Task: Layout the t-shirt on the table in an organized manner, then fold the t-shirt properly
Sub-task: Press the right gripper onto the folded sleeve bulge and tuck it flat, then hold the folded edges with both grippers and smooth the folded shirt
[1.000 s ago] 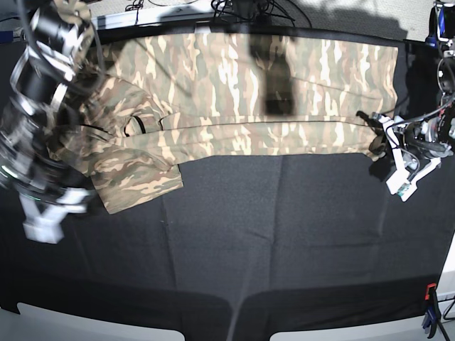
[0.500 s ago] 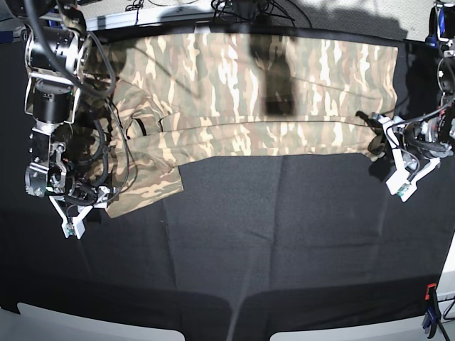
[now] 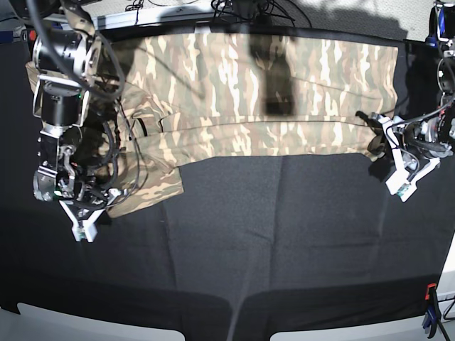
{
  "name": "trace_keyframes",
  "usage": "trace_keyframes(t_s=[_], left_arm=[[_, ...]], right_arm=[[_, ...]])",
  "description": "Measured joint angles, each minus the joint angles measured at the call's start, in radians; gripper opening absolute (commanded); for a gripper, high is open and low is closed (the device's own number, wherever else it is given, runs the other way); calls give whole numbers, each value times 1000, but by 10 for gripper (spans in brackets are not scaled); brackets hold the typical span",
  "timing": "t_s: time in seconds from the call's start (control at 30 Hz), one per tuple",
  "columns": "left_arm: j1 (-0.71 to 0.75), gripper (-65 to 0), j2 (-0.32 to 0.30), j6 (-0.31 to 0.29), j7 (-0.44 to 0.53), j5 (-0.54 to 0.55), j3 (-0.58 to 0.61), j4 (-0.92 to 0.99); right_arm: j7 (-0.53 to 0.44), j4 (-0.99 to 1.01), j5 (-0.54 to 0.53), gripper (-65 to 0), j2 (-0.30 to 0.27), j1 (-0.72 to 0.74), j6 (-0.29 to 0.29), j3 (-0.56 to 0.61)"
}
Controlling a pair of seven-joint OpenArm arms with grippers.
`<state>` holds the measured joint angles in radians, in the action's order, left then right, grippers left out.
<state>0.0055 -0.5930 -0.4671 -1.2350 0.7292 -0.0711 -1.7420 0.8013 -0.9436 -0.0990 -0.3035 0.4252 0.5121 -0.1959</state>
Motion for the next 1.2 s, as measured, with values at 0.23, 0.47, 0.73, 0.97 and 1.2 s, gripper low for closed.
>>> trace_keyframes(t_s=[0.23, 0.47, 0.73, 0.97, 1.2], left_arm=[[0, -650, 0, 0, 0, 0, 0, 0], [2, -650, 0, 0, 0, 0, 0, 0], [3, -650, 0, 0, 0, -1, 0, 0], [2, -650, 0, 0, 0, 0, 0, 0], [0, -650, 0, 0, 0, 0, 0, 0]], right_arm=[[134, -217, -92, -650, 8, -16, 158, 3], [243, -555, -238, -650, 8, -192, 165, 4], [309, -1004, -344, -650, 8, -529, 167, 5], [301, -1271, -347, -650, 6, -806, 166, -39], [297, -1398, -353, -650, 5, -1036, 170, -185]])
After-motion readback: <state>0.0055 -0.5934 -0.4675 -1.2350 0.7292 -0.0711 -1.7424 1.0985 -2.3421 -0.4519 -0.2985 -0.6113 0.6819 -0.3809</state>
